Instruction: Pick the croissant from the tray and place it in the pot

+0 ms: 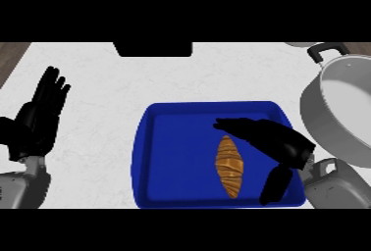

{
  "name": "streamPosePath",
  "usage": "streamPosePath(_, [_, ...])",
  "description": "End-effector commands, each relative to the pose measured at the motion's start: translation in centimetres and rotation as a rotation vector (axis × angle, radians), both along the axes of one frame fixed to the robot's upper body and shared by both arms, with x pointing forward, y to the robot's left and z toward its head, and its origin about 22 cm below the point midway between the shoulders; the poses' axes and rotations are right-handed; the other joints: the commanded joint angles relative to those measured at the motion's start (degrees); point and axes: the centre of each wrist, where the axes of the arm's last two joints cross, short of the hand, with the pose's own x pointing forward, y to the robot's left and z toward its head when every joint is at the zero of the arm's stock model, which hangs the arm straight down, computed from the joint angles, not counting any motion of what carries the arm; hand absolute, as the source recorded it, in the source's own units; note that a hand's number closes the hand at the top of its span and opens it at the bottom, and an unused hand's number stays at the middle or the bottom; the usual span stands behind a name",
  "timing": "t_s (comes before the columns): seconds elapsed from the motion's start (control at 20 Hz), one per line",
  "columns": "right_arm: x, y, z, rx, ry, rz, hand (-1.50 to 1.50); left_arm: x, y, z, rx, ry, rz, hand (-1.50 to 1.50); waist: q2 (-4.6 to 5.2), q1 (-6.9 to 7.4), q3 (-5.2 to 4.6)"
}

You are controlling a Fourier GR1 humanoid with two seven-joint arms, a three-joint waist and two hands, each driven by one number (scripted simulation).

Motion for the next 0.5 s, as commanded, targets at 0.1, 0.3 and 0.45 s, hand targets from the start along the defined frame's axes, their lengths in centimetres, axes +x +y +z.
streamPosePath(0.1, [-2.7,1.2,-2.2,-0.033,0.013,0.003,-1.5,0.7,1.1,1.2,0.001,0.001,-0.014,0.0,0.05,0.03,0.03])
streamPosePath(0.3, [-0.4,2.7,-2.0,-0.138,0.004,-0.056,-1.5,-0.6,-0.8,1.2,0.001,-0.002,0.003,0.0,0.05,0.48,0.03])
streamPosePath(0.45, [0.0,2.1,-4.0,-0.167,-0.003,-0.074,-1.5,1.2,-1.6,1.2,0.007,-0.027,-0.013,0.0,0.14,0.25,0.04])
